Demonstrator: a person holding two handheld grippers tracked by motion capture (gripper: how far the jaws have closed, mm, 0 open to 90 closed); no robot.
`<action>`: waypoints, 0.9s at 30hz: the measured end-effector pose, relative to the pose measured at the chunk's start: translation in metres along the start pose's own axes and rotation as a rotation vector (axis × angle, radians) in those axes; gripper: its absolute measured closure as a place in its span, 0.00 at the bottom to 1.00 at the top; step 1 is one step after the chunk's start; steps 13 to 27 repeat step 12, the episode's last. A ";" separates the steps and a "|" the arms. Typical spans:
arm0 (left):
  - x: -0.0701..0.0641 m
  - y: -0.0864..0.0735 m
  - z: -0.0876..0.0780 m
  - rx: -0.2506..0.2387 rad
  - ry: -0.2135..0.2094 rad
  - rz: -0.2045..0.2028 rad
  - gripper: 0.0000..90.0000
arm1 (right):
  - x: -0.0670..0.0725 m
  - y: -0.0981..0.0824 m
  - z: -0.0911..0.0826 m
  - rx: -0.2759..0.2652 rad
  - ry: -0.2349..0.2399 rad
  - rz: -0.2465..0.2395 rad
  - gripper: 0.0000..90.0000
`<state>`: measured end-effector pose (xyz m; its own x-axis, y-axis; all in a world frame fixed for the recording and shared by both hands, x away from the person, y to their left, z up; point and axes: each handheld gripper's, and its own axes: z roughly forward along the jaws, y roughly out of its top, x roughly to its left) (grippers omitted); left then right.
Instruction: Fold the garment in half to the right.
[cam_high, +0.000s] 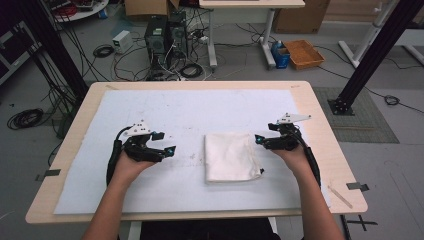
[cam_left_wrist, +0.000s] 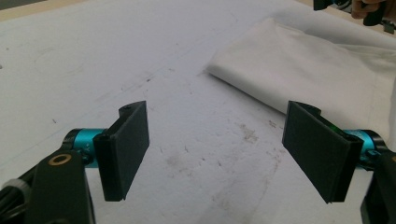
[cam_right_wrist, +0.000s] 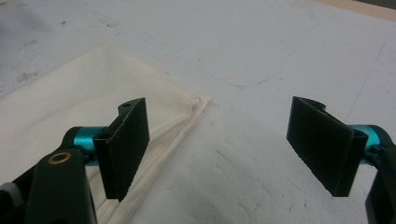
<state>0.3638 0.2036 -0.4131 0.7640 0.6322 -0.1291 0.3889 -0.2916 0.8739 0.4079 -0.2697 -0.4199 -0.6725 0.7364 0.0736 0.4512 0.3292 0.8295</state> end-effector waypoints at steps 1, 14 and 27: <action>0.000 0.000 0.000 0.002 0.002 -0.001 0.26 | 0.000 0.000 0.001 0.002 0.000 -0.002 0.24; 0.000 -0.001 0.001 0.022 0.013 -0.002 0.26 | 0.001 -0.001 0.006 0.016 0.007 -0.001 0.24; 0.000 -0.001 0.001 0.022 0.013 -0.002 0.26 | 0.001 -0.001 0.006 0.016 0.007 -0.001 0.24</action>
